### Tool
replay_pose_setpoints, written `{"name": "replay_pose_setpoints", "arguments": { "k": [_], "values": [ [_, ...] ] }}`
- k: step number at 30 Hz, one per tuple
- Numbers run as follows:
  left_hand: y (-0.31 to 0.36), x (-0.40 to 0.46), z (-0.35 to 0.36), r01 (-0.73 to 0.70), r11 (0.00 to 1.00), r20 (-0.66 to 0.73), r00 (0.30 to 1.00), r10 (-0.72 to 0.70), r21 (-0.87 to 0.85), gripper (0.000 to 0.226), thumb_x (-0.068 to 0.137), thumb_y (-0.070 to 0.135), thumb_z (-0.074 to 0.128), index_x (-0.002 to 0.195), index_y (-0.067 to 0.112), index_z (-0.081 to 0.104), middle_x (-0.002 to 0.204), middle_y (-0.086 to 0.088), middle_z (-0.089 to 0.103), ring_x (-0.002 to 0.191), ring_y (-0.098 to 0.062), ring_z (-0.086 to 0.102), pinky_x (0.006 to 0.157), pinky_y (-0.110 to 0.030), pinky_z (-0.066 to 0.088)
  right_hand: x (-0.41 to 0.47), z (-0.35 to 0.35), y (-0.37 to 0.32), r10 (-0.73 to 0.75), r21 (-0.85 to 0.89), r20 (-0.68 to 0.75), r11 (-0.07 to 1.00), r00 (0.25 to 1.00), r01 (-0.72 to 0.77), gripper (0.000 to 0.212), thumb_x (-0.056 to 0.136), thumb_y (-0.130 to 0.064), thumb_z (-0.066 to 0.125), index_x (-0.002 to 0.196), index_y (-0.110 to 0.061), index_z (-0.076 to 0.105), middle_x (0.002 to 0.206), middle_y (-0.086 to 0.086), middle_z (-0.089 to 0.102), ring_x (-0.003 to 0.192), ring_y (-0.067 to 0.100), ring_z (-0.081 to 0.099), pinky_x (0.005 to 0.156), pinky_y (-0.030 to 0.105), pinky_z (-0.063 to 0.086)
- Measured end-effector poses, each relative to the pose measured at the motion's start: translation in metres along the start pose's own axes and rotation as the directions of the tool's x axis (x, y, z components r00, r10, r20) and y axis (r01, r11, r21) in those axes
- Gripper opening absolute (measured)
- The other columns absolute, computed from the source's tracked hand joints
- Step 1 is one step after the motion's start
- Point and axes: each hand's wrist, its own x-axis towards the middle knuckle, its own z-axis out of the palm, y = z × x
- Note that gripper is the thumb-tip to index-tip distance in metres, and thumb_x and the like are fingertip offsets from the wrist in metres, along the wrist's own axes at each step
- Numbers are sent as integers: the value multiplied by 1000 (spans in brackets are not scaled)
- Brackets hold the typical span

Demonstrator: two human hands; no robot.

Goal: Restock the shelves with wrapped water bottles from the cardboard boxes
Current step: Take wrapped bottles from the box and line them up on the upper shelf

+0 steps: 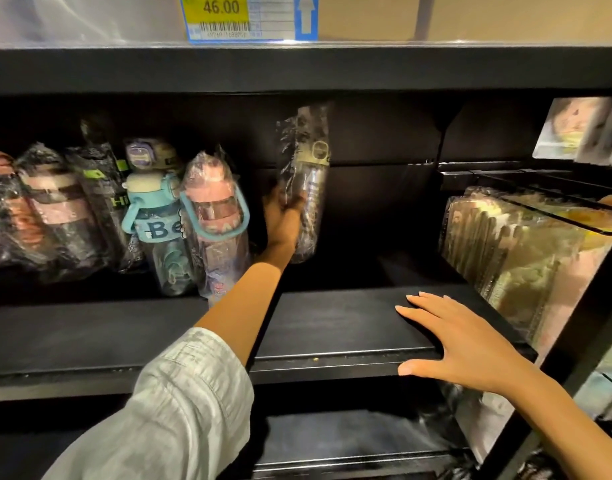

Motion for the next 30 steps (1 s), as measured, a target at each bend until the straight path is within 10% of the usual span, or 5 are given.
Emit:
{"name": "replay_pose_setpoints", "arguments": {
  "k": [5, 10, 23, 28, 30],
  "values": [
    [13, -15, -12, -28, 995, -79, 996, 36, 97, 48, 90, -7, 71, 136, -10, 55, 112, -5, 58, 95, -8, 62, 83, -7, 48, 1, 0, 1, 0, -10, -6, 1000, 1000, 0, 120, 60, -112, 21, 162, -48, 12, 171, -21, 2, 158, 3, -5, 130, 31, -3],
    [14, -21, -13, -23, 972, -50, 998, 36, 234, 65, 84, 18, 83, 142, 7, 58, 144, -23, 46, 134, -37, 46, 119, -30, 32, 0, 0, 0, 4, -15, 6, 1000, 1000, -4, 121, 59, -112, 17, 162, -49, 10, 170, -23, 0, 158, 2, -7, 130, 33, -2],
    [20, -25, -12, -24, 977, 97, 995, 4, 210, 68, 80, 5, 84, 133, 11, 41, 122, -2, 60, 112, -19, 62, 105, -37, 51, 1, 1, 1, 1, -3, 4, 1000, 1000, -1, 118, 62, -111, 20, 162, -49, 11, 171, -22, 0, 158, 2, -7, 130, 33, -3],
    [29, -30, -21, -107, 956, -18, 993, 116, 275, 75, 79, 4, 83, 145, 6, 49, 130, 0, 57, 114, -8, 54, 100, -8, 41, 0, 0, 1, 5, -6, 4, 1000, 1000, -5, 119, 61, -112, 18, 162, -50, 10, 171, -23, -1, 158, 1, -8, 129, 31, -4],
    [30, -32, -26, -137, 946, -75, 983, 166, 295, 73, 79, 2, 81, 144, 5, 49, 136, -10, 59, 123, -19, 56, 109, -24, 43, 0, 0, 1, 8, -8, 7, 1000, 1000, -8, 120, 60, -112, 17, 162, -50, 10, 170, -24, -1, 158, 1, -8, 129, 31, -4]
  ]
}}
